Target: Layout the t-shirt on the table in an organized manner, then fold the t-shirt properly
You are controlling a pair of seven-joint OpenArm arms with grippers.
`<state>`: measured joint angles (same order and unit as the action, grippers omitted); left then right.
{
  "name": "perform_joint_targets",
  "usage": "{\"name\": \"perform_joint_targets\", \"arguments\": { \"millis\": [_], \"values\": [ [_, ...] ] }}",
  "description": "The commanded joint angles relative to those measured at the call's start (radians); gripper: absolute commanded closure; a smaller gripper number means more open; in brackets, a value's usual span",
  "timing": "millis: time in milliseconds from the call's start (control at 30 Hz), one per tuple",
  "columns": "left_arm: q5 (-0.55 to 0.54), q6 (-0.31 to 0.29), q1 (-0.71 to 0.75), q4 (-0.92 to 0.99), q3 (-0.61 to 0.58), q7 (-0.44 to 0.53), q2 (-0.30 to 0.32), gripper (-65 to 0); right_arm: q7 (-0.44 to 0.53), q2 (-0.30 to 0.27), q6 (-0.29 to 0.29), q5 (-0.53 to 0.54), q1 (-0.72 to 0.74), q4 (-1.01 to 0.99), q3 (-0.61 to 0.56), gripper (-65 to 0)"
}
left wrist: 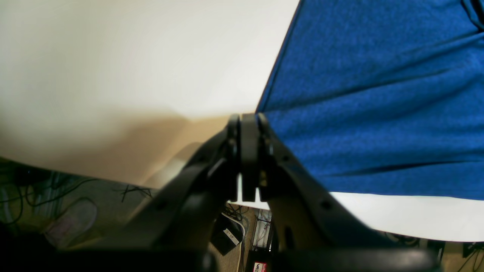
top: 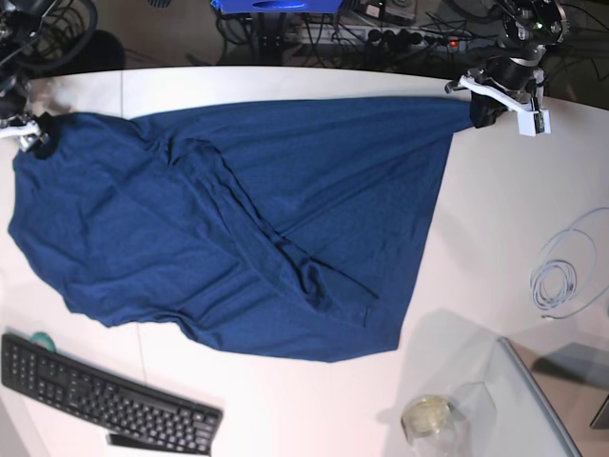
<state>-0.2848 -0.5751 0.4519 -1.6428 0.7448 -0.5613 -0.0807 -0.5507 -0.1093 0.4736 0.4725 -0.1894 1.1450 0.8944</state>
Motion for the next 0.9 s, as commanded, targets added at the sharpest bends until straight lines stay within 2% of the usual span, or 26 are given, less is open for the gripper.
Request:
{"name": "perform_joint_targets", "arguments": {
  "millis": [0,100,267,367,500,867],
  "values": [
    [-0.014,-0.001,0.003,-0.014,0.003,0.02,0.005,0.0,-0.055,0.009,0.012,-0.024,-0.014,-0.007,-0.004,-41.3],
    [-0.014,-0.001,0.003,-0.014,0.003,0.02,0.005,0.0,-0.056,0.013,0.095,-0.024,-0.015,-0.004,-0.004,-34.1],
    [-0.008,-0.001,0.002,-0.014,0.003,0.02,0.005,0.0,-0.058,0.015,0.101,-0.024,-0.022,-0.004,0.002,-24.2],
    [-0.008,-0.001,0.0,-0.014,0.003,0.02,0.005,0.0,-0.058,0.015,0.101,-0.024,-0.034,-0.004,0.002,-26.3],
    [-0.008,-0.001,0.0,-0.014,0.003,0.019,0.005,0.0,-0.058,0.015,0.101,-0.027,-0.037,-0.004,0.002,-34.8],
    [-0.008,-0.001,0.006,-0.014,0.003,0.019,0.005,0.0,-0.058,0.015,0.101,-0.028,-0.068,0.025,0.002,-35.7]
  ]
}}
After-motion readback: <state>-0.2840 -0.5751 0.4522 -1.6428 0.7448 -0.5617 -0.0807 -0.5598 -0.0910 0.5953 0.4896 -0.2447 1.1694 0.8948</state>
